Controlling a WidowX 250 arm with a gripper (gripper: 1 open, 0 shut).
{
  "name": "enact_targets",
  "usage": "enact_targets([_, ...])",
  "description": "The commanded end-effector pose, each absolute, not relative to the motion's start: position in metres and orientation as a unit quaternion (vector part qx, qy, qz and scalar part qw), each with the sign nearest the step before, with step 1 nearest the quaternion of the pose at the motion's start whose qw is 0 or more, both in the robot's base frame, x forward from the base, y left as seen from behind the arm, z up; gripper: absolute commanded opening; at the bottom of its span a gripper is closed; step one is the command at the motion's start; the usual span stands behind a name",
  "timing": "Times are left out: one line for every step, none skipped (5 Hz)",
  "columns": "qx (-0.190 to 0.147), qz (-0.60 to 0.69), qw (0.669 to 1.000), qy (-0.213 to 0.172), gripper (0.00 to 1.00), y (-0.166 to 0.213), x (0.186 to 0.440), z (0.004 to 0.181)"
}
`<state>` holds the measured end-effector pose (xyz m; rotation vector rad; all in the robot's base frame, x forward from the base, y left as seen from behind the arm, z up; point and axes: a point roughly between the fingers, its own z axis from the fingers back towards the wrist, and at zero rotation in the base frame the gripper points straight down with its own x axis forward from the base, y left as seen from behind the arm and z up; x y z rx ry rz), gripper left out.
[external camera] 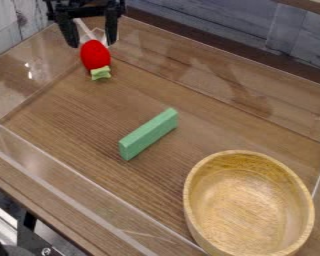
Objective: Move the red fruit to the right
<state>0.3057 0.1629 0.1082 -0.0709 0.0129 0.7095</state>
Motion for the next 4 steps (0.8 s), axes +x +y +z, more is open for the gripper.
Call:
enact_targets([-0.034,0.397,0.916,-0.036,1.00,0.183,0.318,0.125])
enact_targets([-0.038,0.425,0.904,-0.040,1.00,0.195,0.325,0.120])
enact_targets([-0.042,0.453,0.889,-0.043,1.00,0.205,0.333,0.114])
enact_targets([-0.045,0.473,0.879,-0.046,1.00,0.214,0.340,0.109])
